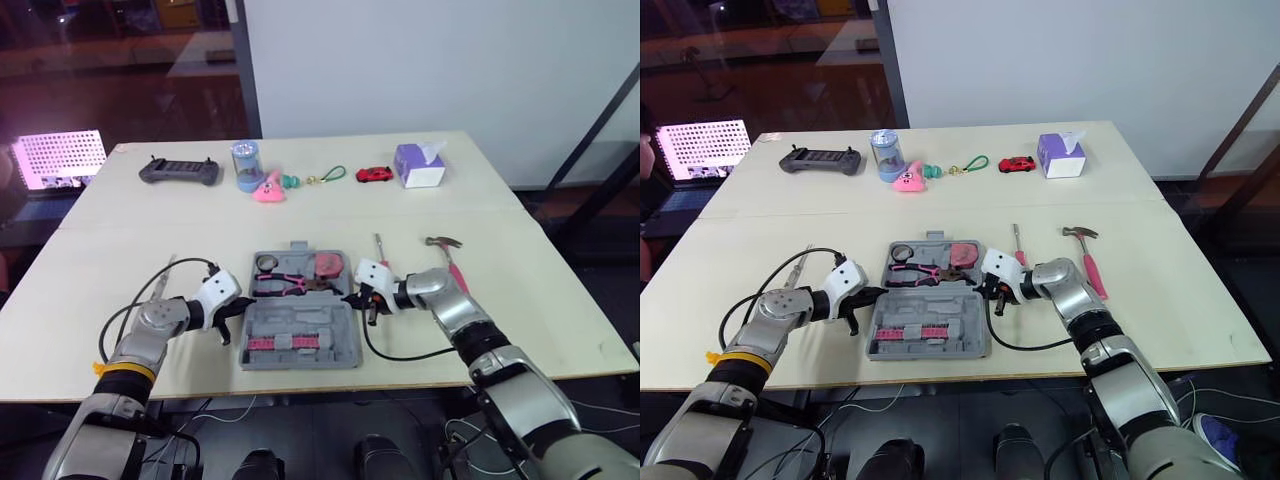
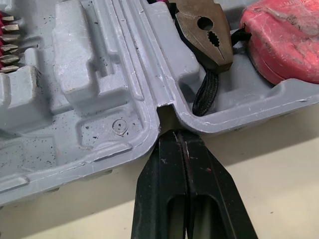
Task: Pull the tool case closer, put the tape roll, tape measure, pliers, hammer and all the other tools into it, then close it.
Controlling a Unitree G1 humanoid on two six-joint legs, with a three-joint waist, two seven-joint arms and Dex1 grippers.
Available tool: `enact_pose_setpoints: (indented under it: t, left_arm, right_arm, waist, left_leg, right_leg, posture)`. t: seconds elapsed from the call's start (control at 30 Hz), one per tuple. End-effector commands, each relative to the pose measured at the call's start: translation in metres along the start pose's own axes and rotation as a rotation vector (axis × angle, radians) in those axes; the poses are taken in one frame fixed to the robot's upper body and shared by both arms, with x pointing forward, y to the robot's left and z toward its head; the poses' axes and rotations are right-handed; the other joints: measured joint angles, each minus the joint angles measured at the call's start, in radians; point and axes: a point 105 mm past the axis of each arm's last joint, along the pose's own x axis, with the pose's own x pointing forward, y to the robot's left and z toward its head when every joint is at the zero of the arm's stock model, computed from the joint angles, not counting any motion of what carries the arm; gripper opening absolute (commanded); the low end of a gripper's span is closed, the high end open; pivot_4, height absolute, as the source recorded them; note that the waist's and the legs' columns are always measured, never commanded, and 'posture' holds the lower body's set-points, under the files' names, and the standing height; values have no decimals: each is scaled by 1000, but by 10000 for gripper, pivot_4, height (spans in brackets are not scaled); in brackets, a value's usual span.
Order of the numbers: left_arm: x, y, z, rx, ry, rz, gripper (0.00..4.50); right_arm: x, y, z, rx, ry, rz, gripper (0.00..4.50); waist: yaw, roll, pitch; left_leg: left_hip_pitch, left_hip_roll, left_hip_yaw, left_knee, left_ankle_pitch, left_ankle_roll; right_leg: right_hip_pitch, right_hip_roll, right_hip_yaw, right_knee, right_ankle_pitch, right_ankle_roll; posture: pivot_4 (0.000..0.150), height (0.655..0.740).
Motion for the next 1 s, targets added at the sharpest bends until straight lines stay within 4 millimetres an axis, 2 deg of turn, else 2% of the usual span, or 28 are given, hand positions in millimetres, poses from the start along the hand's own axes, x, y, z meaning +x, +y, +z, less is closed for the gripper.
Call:
enact_pose_setpoints:
  t: [0.03, 0.47, 0.6, 0.67, 0.77, 0.8, 0.9, 0.93, 1.0]
  left_arm:
    - [6, -2, 11, 29, -34, -9, 639]
    - [1, -2, 3, 13, -16, 12, 639]
    - [-17, 10, -7, -13, -10, 66, 639]
    - [-32, 17, -11, -38, -18, 102, 639]
    - [-56, 24, -14, -70, -45, 158, 8908]
    - [-63, 25, -13, -77, -55, 172, 14465]
    - [-88, 29, -10, -111, -106, 237, 29691]
    - [-93, 28, -9, -119, -116, 250, 35111]
    - [-116, 31, -13, -154, -142, 336, 44887]
  right_arm:
    - [7, -2, 16, -35, -35, -6, 0]
    - [8, 2, 12, -27, -38, 7, 0]
    - [-9, -17, 2, -35, -14, -108, 0]
    - [-22, -22, -1, -23, -21, -133, 0]
    - [-44, -22, -4, -10, -44, -132, 0]
    - [-50, -20, -4, 1, -59, -126, 0]
    - [-75, -15, -2, 60, -126, -128, 9585]
    - [-80, -13, -2, 71, -135, -129, 13875]
    - [-106, -13, -9, 123, -169, -184, 23985]
  waist:
    - [-2, 0, 0]
    - [-3, 0, 0]
    - [-4, 0, 0]
    - [-5, 0, 0]
    - [-3, 0, 0]
    - [-3, 0, 0]
    - [-1, 0, 0]
    - [0, 0, 0]
    - [0, 0, 0]
  left_leg:
    - [0, 0, 0, 0, 0, 0]
    - [0, 0, 0, 0, 0, 0]
    - [0, 0, 0, 0, 0, 0]
    - [-1, 0, 0, -1, 0, 0]
    - [-5, 0, 0, -1, 0, 0]
    - [-7, 0, 0, -1, 1, -2]
    - [-13, 0, 0, 0, 1, -2]
    - [-14, 0, 0, 0, 1, -2]
    - [-15, 0, 0, 1, 1, -1]
  right_leg:
    - [0, 0, 0, 0, 0, 0]
    - [0, 0, 0, 0, 0, 0]
    - [0, 0, 0, 0, 0, 0]
    - [-2, 0, 0, 0, 0, 0]
    - [-5, 0, 0, 0, 0, 0]
    - [-8, 0, 0, 0, 0, 0]
    - [-12, -1, 0, 0, 0, 0]
    - [-13, -1, 0, 0, 0, 0]
    - [-13, -1, 0, 0, 0, 0]
  posture:
    - [1500, 7400]
    - [1500, 7400]
    - [1500, 7400]
    - [1500, 7400]
    - [1500, 7400]
    - [1500, 7400]
    - [1500, 7400]
    - [1500, 7400]
    - [1500, 7400]
